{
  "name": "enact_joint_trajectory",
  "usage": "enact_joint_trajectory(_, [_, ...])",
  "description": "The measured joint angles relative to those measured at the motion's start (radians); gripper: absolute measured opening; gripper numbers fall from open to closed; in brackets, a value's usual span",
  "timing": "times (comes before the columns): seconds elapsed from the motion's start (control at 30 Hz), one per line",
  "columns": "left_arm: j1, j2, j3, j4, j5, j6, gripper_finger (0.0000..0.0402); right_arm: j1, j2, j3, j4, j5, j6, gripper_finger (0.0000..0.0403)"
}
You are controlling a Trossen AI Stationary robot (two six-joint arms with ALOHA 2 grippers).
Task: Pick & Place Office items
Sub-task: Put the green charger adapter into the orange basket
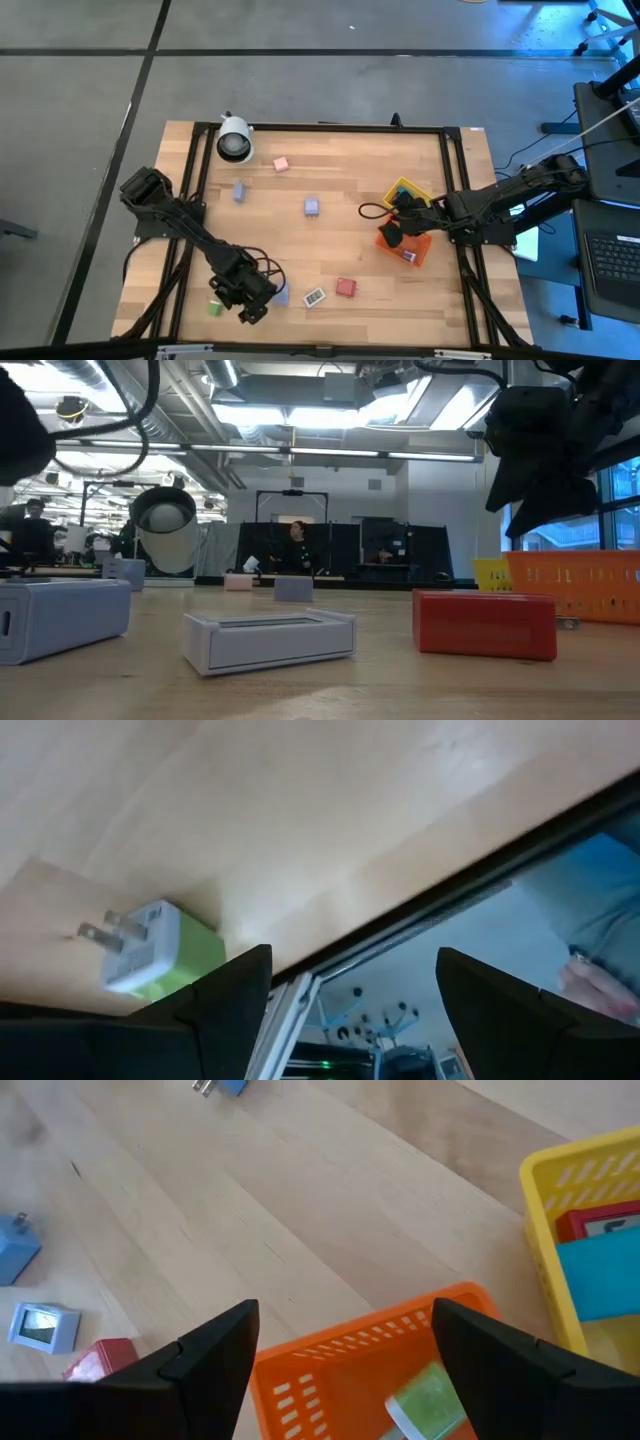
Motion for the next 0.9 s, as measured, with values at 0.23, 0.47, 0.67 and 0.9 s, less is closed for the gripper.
enact_joint_trajectory(0.23, [-0.02,-0.108,0.0,-0.131,-0.052,-0.046,0.0279,-0.002,0.0,0.0,0.0,-0.007,0.001,0.03])
enact_joint_trajectory(0.47, [-0.097,-0.186,0.0,-0.344,-0.187,-0.224,0.0279,-0.003,0.0,0.0,0.0,-0.007,0.001,0.03])
enact_joint_trajectory(0.67, [-0.173,-0.166,0.0,-0.34,-0.193,-0.355,0.0279,-0.003,0.0,0.0,0.0,-0.007,0.001,0.03])
enact_joint_trajectory(0.9, [-0.225,-0.122,0.0,-0.26,-0.248,-0.463,0.0279,-0.003,0.0,0.0,0.001,-0.007,0.001,0.03])
